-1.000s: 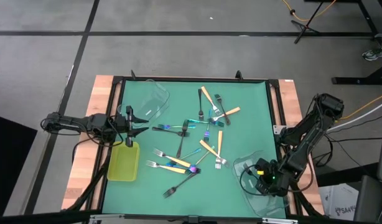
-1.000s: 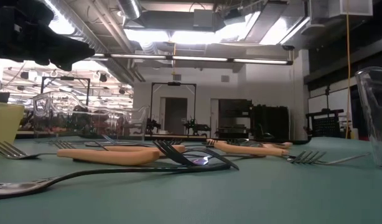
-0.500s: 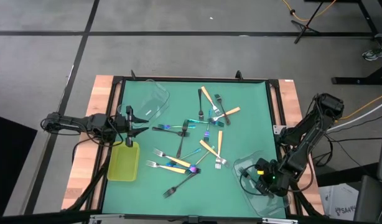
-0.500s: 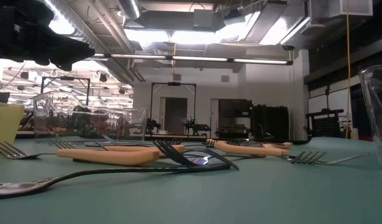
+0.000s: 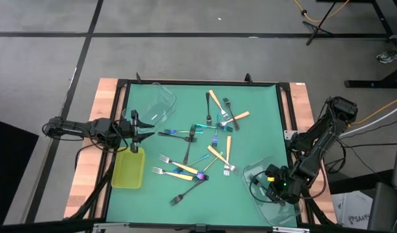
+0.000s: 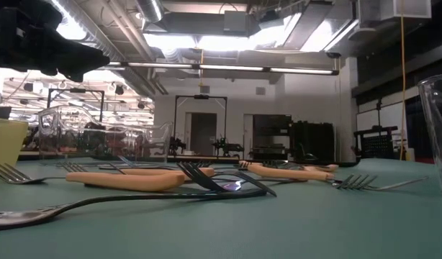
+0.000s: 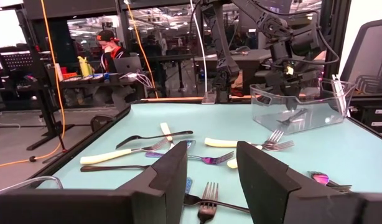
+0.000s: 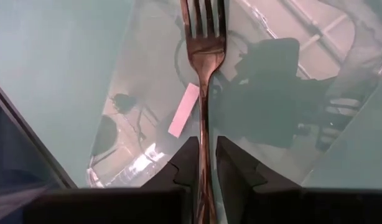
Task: Sort silverware by color (type)
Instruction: Put the black fork in the bottom transparent bin
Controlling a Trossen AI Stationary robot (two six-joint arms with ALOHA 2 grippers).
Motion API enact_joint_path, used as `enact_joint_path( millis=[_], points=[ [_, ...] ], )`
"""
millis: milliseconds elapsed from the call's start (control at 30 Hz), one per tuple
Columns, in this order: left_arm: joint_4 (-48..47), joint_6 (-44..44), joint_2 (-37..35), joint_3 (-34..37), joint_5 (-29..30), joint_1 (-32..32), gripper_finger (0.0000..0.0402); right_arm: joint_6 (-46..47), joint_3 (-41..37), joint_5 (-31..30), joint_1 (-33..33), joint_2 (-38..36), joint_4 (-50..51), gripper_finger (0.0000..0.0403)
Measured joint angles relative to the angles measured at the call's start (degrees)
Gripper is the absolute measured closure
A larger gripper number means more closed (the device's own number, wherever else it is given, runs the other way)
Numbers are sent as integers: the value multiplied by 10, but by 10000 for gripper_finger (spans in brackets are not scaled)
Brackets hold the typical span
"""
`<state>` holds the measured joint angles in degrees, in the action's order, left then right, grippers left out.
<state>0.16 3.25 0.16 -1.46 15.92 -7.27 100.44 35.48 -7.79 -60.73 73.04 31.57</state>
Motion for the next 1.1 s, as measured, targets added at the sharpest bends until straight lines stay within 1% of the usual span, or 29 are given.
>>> enact_joint_path(
  millis=[800, 967, 1100],
  points=[
    [0, 0, 0, 0, 1, 0, 269, -4, 1, -7, 0, -118, -14, 358],
    [0, 0, 0, 0, 1, 0, 269, -5, 2, -32, 0, -152, -20, 358],
    [0, 0, 0, 0, 1, 0, 269, -37, 2, -59, 0, -184, -22, 358]
  ],
)
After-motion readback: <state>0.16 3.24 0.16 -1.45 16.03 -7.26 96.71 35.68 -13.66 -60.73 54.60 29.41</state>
